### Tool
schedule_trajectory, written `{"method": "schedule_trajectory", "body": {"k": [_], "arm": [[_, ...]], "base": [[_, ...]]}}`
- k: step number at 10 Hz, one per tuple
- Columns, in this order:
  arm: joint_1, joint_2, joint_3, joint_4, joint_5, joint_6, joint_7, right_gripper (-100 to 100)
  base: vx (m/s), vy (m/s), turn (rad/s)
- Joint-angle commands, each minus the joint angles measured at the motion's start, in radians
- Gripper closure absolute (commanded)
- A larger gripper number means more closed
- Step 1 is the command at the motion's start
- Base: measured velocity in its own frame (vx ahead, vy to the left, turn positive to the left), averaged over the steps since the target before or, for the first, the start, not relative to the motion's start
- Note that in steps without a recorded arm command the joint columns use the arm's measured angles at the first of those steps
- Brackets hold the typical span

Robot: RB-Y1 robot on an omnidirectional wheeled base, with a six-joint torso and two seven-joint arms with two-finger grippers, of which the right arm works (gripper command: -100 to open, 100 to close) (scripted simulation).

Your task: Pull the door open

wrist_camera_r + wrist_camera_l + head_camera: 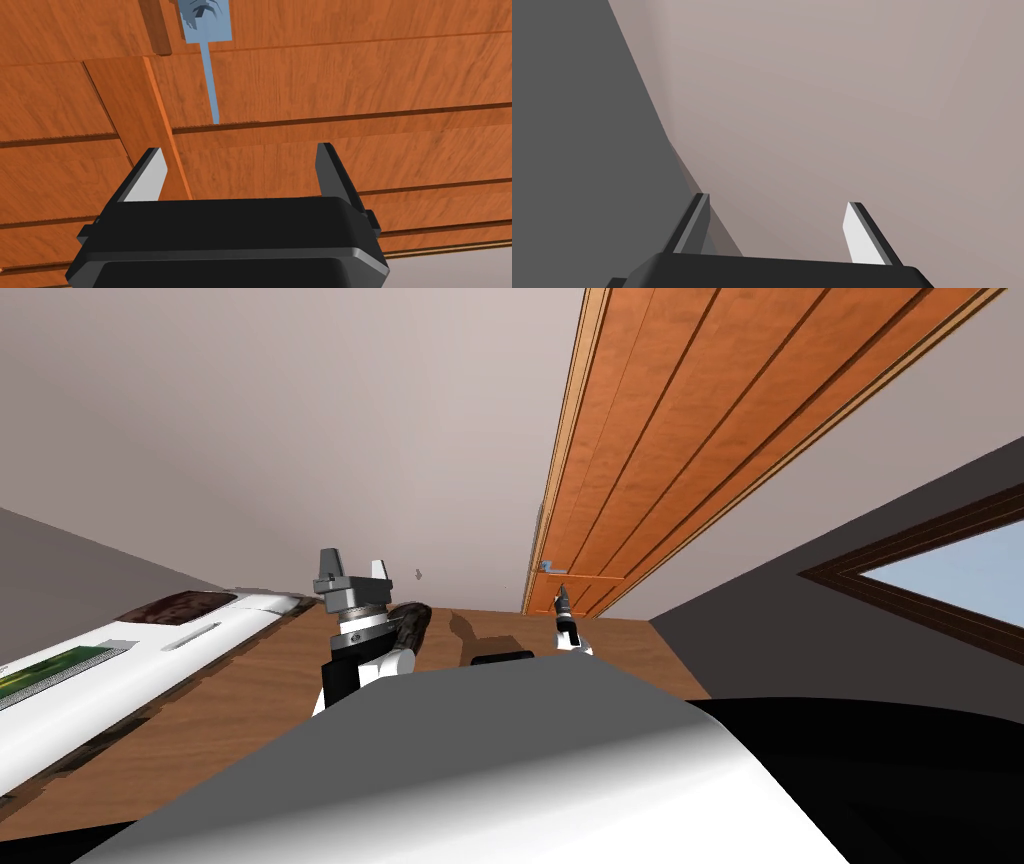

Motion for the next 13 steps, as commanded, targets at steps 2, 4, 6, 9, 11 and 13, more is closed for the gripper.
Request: {"method": "schedule_trajectory", "body": {"k": [2, 4, 6, 9, 11, 13], "arm": [[-0.023, -0.002, -0.002, 0.061, -0.009, -0.009, 0.005, -100], [-0.034, -0.003, -0.003, 0.09, -0.013, -0.014, 0.007, -100], [-0.052, -0.005, -0.004, 0.134, -0.019, -0.022, 0.01, -100], [-0.061, -0.006, -0.004, 0.157, -0.022, -0.025, 0.012, -100], [-0.052, -0.027, -0.012, 0.17, -0.029, -0.038, -0.007, -100], [-0.037, -0.055, -0.023, 0.183, -0.037, -0.052, -0.033, -100]], "base": [[0.082, -0.084, 0.116], [0.066, -0.064, 0.071], [0.066, -0.051, 0.093], [0.051, -0.038, 0.05], [0.158, -0.004, 0.09], [0.185, 0.007, 0.129]]}}
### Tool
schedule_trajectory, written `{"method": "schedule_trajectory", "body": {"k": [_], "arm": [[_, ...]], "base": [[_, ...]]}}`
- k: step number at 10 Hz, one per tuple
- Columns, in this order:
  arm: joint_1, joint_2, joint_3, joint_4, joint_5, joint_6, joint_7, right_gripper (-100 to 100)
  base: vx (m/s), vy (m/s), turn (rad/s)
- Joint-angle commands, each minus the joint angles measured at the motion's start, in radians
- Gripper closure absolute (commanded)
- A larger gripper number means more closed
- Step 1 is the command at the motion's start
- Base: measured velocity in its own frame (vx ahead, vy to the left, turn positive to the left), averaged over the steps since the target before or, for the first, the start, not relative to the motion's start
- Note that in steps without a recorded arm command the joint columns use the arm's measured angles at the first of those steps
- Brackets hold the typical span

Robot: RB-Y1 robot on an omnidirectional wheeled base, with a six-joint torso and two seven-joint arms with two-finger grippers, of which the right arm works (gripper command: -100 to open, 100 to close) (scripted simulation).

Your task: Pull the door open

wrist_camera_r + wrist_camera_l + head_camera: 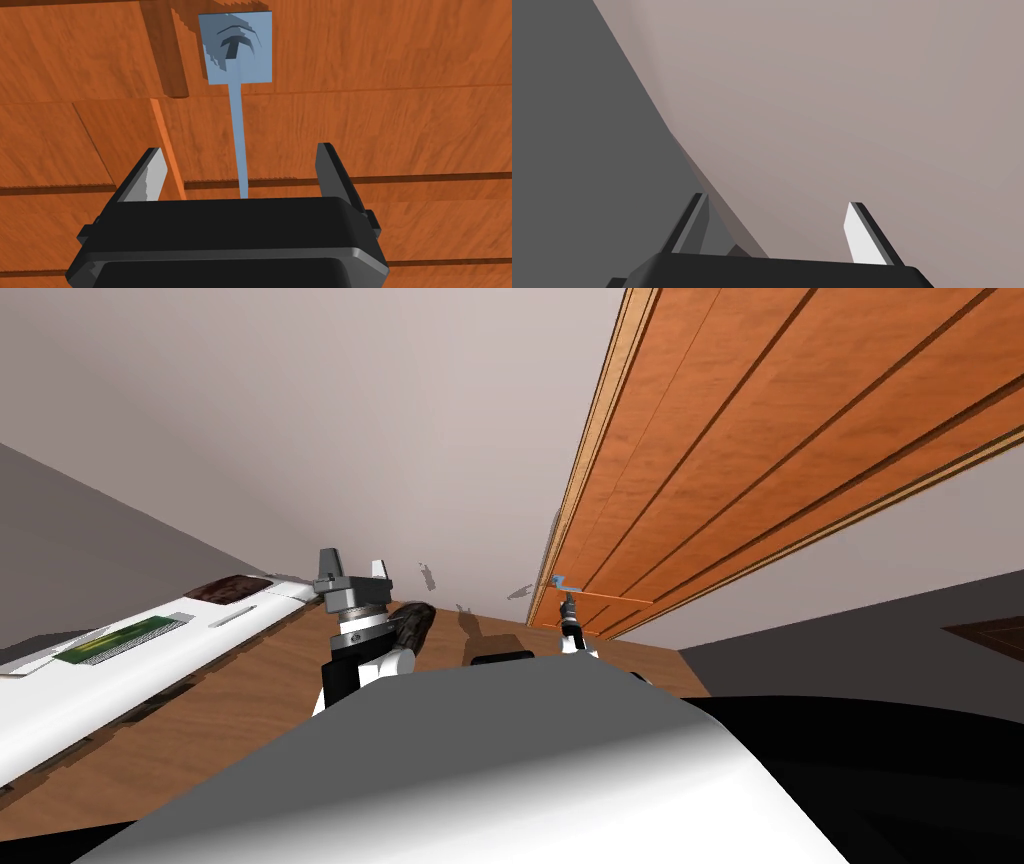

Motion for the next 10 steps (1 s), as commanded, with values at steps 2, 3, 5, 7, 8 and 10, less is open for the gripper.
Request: {"method": "schedule_trajectory", "body": {"k": [2, 3, 5, 7, 8, 10], "arm": [[0.014, -0.039, -0.014, 0.029, -0.012, -0.023, -0.037, -100], [0.021, -0.052, -0.019, 0.035, -0.016, -0.03, -0.048, -100], [0.026, -0.062, -0.023, 0.04, -0.019, -0.035, -0.058, -100], [0.035, -0.06, -0.023, 0.017, -0.018, -0.02, -0.054, 100], [0.035, -0.06, -0.023, 0.017, -0.018, -0.02, -0.054, 100], [0.035, -0.06, -0.023, 0.017, -0.018, -0.02, -0.054, 100]], "base": [[0.187, -0.011, 0.139], [0.229, 0.009, 0.116], [0.174, -0.006, 0.056], [0.021, -0.006, 0.002], [-0.015, 0.005, 0.0], [-0.014, 0.002, 0.004]]}}
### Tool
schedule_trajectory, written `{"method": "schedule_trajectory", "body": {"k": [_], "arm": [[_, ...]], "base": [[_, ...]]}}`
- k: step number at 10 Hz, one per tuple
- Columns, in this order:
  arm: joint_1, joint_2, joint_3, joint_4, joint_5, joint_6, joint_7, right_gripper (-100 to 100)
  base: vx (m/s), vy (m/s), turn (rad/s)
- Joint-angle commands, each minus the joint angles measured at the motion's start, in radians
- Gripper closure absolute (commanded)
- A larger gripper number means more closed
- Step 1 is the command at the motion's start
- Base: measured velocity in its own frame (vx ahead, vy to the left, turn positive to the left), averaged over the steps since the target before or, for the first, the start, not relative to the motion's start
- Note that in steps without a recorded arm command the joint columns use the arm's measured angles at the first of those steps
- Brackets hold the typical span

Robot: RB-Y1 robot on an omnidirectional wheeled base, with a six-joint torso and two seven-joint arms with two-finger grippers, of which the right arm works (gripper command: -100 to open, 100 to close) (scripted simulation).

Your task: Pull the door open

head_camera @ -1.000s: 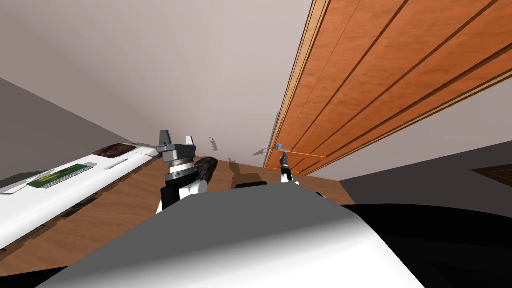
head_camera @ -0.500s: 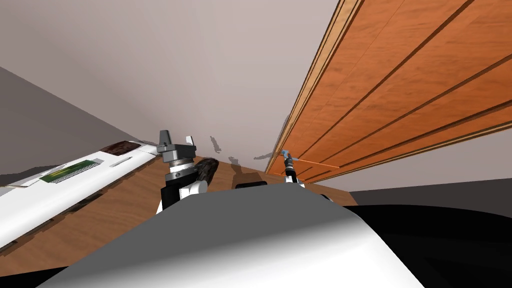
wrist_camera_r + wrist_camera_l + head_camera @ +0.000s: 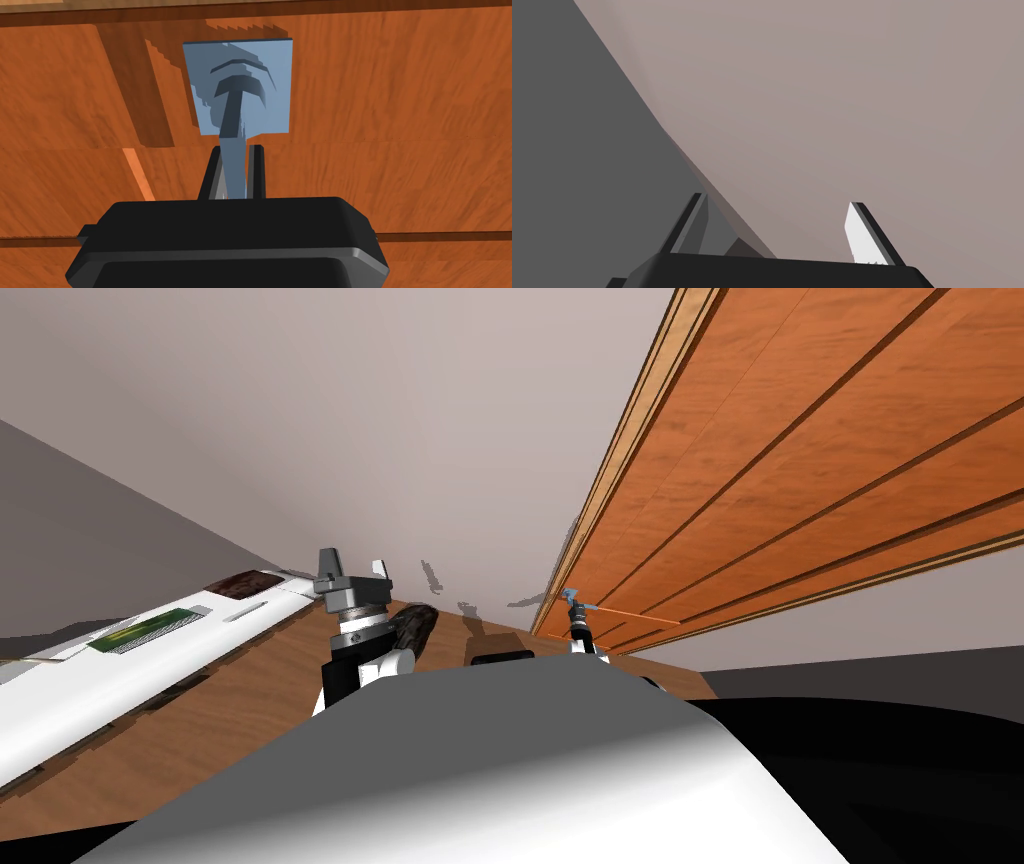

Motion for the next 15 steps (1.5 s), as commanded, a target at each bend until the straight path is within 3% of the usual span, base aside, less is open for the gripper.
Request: {"method": "schedule_trajectory", "body": {"k": [1, 4, 11, 12, 15], "arm": [[0.0, -0.001, -0.001, -0.001, 0.0, -0.002, 0.0, 100], [0.008, -0.01, 0.016, -0.002, 0.009, -0.008, -0.019, 100], [0.045, -0.059, 0.09, -0.012, 0.051, -0.047, -0.108, 100], [0.037, -0.053, 0.086, -0.004, 0.049, -0.045, -0.1, 100], [0.059, -0.072, 0.117, -0.011, 0.065, -0.067, -0.134, 100]], "base": [[0.0, 0.0, 0.0], [-0.115, -0.018, 0.062], [-0.216, -0.044, 0.121], [-0.095, -0.014, 0.033], [-0.188, -0.029, 0.106]]}}
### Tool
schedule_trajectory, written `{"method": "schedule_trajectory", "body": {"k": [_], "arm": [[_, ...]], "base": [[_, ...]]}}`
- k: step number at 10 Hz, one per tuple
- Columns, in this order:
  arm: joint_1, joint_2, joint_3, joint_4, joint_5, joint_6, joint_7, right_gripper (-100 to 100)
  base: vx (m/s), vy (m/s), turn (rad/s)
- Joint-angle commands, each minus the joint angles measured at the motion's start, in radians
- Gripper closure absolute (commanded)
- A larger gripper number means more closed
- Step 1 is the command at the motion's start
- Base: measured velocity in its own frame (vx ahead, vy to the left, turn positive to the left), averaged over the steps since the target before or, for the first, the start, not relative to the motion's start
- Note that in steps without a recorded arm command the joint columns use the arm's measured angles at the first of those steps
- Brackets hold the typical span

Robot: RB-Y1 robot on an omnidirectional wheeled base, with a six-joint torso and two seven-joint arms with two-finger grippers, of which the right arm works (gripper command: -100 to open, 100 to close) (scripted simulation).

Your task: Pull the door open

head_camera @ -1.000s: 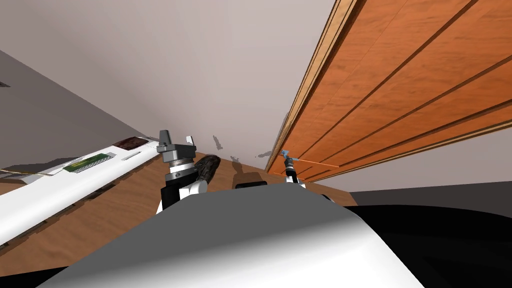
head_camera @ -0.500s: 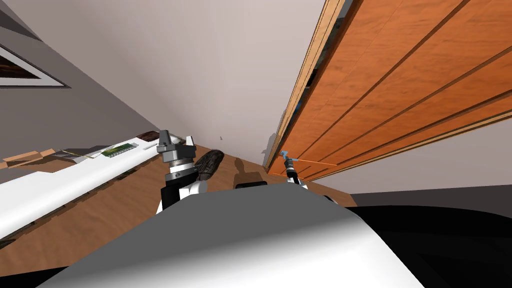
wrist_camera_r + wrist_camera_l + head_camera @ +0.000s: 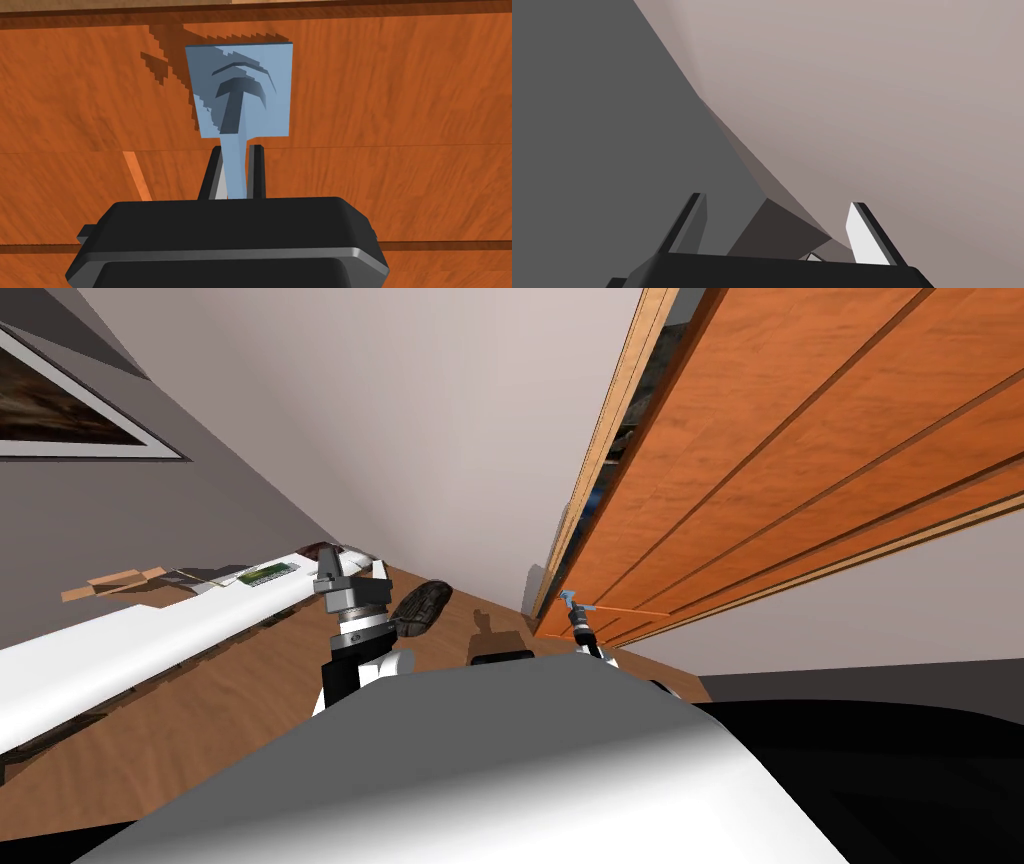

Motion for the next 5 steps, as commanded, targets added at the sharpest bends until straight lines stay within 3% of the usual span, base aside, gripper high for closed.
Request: {"method": "schedule_trajectory", "body": {"k": [1, 5], "arm": [[0.014, -0.009, 0.016, -0.002, 0.009, -0.013, -0.018, 100], [0.04, -0.038, 0.052, -0.014, 0.028, -0.043, -0.061, 100]], "base": [[-0.243, -0.064, 0.123], [-0.23, -0.055, 0.111]]}}
